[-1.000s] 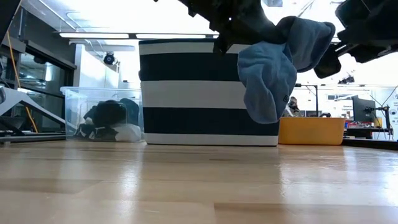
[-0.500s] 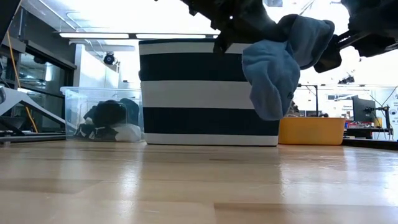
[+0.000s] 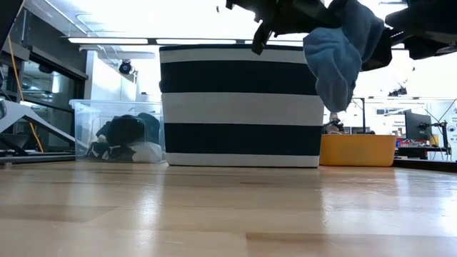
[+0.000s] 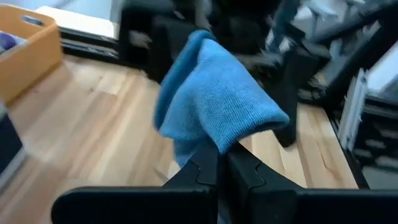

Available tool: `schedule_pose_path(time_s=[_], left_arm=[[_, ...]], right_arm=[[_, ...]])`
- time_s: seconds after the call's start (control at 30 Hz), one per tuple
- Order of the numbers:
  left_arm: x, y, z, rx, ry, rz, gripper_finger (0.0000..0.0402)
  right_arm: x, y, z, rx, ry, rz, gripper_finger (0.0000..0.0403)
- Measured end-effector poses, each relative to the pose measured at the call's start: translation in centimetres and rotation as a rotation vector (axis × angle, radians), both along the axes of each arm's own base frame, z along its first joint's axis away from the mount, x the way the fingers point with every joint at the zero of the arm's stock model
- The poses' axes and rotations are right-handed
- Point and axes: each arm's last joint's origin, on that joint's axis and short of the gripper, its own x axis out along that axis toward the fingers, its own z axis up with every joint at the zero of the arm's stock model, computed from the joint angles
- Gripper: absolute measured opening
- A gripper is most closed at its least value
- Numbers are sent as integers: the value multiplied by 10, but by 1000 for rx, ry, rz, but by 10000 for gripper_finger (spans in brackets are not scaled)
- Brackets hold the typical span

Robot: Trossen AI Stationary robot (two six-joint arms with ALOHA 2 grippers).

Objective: Pick & Place Cloths
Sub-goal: Put the blue sock into the yellow bin

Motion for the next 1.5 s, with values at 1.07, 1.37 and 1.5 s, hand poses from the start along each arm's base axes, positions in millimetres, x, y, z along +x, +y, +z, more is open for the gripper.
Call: schedule_pose_path(time_s=[1.07,1.37,1.5], left_arm=[[4,7,28,-9,-309,294,1],[5,10,31,-40,-342,300,1],[5,10,31,-41,-341,300,1]], right_arm=[[18,1,13,-174,-168,-269,330],[17,0,16,-218,-198,-298,282],[17,-2,17,-214,-197,-354,233]])
